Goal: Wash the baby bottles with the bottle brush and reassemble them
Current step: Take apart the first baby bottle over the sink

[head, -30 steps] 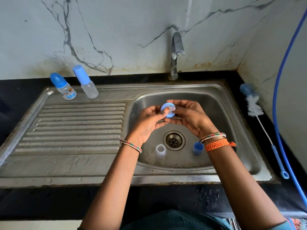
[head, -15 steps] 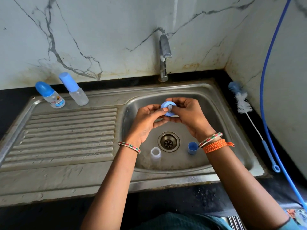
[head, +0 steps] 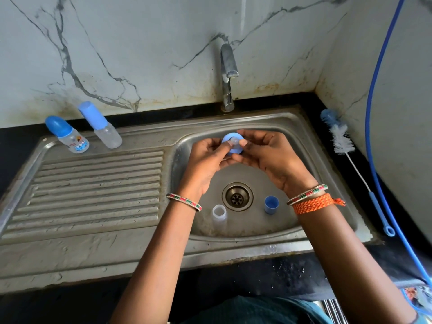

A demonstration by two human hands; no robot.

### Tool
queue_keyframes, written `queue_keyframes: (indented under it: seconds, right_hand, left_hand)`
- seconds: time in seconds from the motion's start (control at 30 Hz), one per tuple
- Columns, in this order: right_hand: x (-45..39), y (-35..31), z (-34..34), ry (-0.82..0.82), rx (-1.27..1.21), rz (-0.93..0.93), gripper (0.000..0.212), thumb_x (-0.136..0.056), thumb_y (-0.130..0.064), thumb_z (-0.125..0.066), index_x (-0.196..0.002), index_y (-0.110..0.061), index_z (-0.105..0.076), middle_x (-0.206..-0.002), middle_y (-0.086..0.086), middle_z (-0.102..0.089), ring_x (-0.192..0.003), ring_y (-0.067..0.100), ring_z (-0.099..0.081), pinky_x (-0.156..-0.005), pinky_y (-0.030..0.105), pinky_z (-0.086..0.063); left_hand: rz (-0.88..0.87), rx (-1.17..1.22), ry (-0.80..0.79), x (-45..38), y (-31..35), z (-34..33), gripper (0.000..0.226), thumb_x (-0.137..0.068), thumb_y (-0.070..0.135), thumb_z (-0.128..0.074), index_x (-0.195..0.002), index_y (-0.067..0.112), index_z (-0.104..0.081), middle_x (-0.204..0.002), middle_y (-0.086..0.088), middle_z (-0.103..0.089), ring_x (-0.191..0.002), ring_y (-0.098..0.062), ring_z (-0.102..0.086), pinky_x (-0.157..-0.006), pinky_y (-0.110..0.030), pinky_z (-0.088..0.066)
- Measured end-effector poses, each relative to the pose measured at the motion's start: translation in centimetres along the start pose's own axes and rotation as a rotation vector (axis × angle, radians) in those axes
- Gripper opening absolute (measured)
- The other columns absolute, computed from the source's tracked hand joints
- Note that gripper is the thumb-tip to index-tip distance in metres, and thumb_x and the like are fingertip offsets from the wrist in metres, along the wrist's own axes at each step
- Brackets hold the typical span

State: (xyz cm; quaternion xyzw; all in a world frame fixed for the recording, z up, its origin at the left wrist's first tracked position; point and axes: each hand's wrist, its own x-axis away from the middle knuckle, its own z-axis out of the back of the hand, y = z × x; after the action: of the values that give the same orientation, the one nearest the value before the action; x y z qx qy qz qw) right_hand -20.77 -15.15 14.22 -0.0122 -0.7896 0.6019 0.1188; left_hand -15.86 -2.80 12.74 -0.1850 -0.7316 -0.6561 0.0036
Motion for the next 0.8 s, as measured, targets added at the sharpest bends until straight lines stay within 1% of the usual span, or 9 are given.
queue_keyframes:
  seconds: [0.07, 0.13, 0.23, 0.3, 0.37, 0.43, 0.57, 0.7, 0.8]
  right_hand:
    - [-0.1, -0.1, 0.2, 0.028, -0.009, -0.01, 0.03, -0.088, -0.001, -0.062, -0.118, 0.003, -0.059, -0.103, 0.018, -0.069, -0.081, 0.02, -0.071, -0.068, 0.024, -0.059]
    - [-0.1, -0.2, 0.1, 0.042, -0.008, -0.012, 0.038, -0.085, -0.002, -0.066, -0.12, 0.003, -0.056, -0.106, 0.021, -0.068, -0.08, 0.022, -0.071, -0.065, 0.024, -0.058]
    - [0.0, -0.7, -0.2, 0.069, -0.03, -0.001, 0.04, -0.082, 0.0, -0.069, -0.119, 0.001, -0.054, -0.106, 0.023, -0.067, -0.077, 0.022, -0.069, -0.062, 0.023, -0.057]
    - [-0.2, -0.9, -0.2, 0.084, -0.02, 0.03, 0.042, -0.081, 0.003, -0.069, -0.119, 0.002, -0.052, -0.104, 0.022, -0.066, -0.077, 0.021, -0.068, -0.064, 0.023, -0.057]
    - [-0.4, -1.1, -0.1, 0.106, 0.005, 0.057, 0.038, -0.083, 0.003, -0.067, -0.119, 0.004, -0.054, -0.106, 0.022, -0.066, -0.082, 0.022, -0.068, -0.066, 0.023, -0.057]
    - [-0.4, -1.3, 0.0, 0.121, -0.02, 0.067, 0.031, -0.086, 0.002, -0.064, -0.116, 0.005, -0.057, -0.108, 0.024, -0.066, -0.087, 0.023, -0.069, -0.068, 0.024, -0.057]
    - [-0.2, -1.7, -0.4, 0.131, -0.021, 0.109, 0.02, -0.086, 0.003, -0.064, -0.105, 0.0, -0.061, -0.094, 0.015, -0.068, -0.074, 0.013, -0.07, -0.064, 0.022, -0.057]
    - [0.0, -1.9, -0.8, 0.171, 0.017, 0.125, 0.019, -0.083, 0.008, -0.066, -0.097, -0.003, -0.063, -0.088, 0.015, -0.069, -0.068, 0.015, -0.069, -0.059, 0.023, -0.057]
    - [0.2, -2.0, -1.0, 0.214, 0.069, 0.164, 0.019, -0.081, 0.009, -0.067, -0.09, -0.007, -0.064, -0.086, 0.014, -0.07, -0.07, 0.017, -0.07, -0.057, 0.022, -0.056]
  left_hand:
    - [-0.025, -0.002, -0.015, 0.5, 0.3, -0.1, 0.025, -0.089, 0.007, -0.061, -0.109, -0.007, -0.059, -0.085, -0.01, -0.068, -0.065, -0.006, -0.067, -0.062, -0.018, -0.055]
    - [-0.035, -0.027, -0.024, 0.7, 0.5, -0.3, 0.028, -0.089, 0.009, -0.062, -0.112, -0.007, -0.06, -0.09, -0.012, -0.069, -0.071, -0.009, -0.068, -0.066, -0.019, -0.056]
    - [-0.062, -0.052, -0.044, 1.1, 0.9, -0.4, 0.026, -0.091, 0.007, -0.059, -0.114, -0.005, -0.061, -0.096, -0.013, -0.069, -0.081, -0.014, -0.067, -0.078, -0.024, -0.057]
    - [-0.078, -0.031, -0.085, 1.3, 1.3, -0.4, 0.021, -0.092, 0.002, -0.055, -0.111, -0.002, -0.062, -0.093, -0.009, -0.069, -0.08, -0.012, -0.067, -0.082, -0.025, -0.055]
    - [-0.063, 0.039, -0.127, 1.4, 1.8, -0.3, 0.019, -0.092, -0.003, -0.05, -0.103, 0.001, -0.064, -0.088, -0.006, -0.07, -0.077, -0.01, -0.068, -0.08, -0.021, -0.056]
    - [-0.048, 0.099, -0.149, 1.5, 2.1, -0.3, 0.017, -0.092, -0.001, -0.05, -0.099, 0.002, -0.065, -0.087, -0.006, -0.07, -0.079, -0.01, -0.067, -0.079, -0.018, -0.055]
    - [-0.1, 0.134, -0.119, 1.6, 1.9, -0.5, 0.013, -0.089, 0.002, -0.058, -0.1, 0.003, -0.065, -0.081, 0.0, -0.073, -0.078, -0.007, -0.069, -0.074, -0.017, -0.054]
    - [-0.188, 0.109, -0.086, 2.0, 1.7, -0.8, 0.015, -0.086, -0.004, -0.06, -0.099, 0.004, -0.066, -0.077, 0.001, -0.073, -0.074, -0.009, -0.069, -0.072, -0.018, -0.055]
    - [-0.248, 0.081, -0.069, 2.3, 1.7, -1.1, 0.015, -0.086, -0.004, -0.06, -0.095, 0.006, -0.066, -0.072, 0.003, -0.073, -0.07, -0.007, -0.069, -0.069, -0.017, -0.055]
